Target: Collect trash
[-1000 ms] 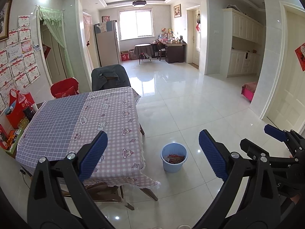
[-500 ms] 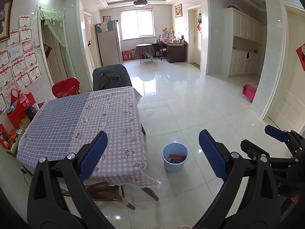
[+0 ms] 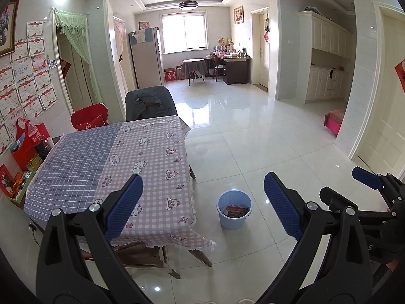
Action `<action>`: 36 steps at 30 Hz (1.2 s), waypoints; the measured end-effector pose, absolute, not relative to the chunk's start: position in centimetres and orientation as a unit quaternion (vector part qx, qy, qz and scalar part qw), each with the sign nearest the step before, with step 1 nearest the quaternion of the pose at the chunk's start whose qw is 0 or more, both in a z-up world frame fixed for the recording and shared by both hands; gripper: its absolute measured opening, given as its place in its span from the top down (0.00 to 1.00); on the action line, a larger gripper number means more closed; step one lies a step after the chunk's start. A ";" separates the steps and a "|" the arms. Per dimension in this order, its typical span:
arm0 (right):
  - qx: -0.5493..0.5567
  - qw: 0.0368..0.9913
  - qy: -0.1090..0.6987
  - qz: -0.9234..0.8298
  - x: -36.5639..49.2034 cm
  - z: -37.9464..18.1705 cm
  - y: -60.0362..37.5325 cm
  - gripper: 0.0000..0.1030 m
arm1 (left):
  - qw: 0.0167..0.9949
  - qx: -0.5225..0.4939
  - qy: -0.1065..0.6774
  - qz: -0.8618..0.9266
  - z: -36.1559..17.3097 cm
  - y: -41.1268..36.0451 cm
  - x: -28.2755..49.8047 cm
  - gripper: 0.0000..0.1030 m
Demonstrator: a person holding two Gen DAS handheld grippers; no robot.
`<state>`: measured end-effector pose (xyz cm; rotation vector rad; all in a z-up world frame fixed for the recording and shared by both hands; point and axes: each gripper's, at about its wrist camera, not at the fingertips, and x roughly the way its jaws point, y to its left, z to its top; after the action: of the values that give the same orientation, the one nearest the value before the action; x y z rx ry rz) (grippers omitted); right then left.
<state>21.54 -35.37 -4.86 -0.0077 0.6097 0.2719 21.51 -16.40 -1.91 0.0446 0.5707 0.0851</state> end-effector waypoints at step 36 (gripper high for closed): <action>0.004 0.941 0.307 0.138 21.6 -5.2 -35.3 0.19 | 0.957 0.023 0.285 0.049 -2.2 -16.4 21.5 0.08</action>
<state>21.64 -35.31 -5.22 0.0091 0.6270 0.2822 21.54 -16.42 -2.19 0.0477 0.5774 0.0991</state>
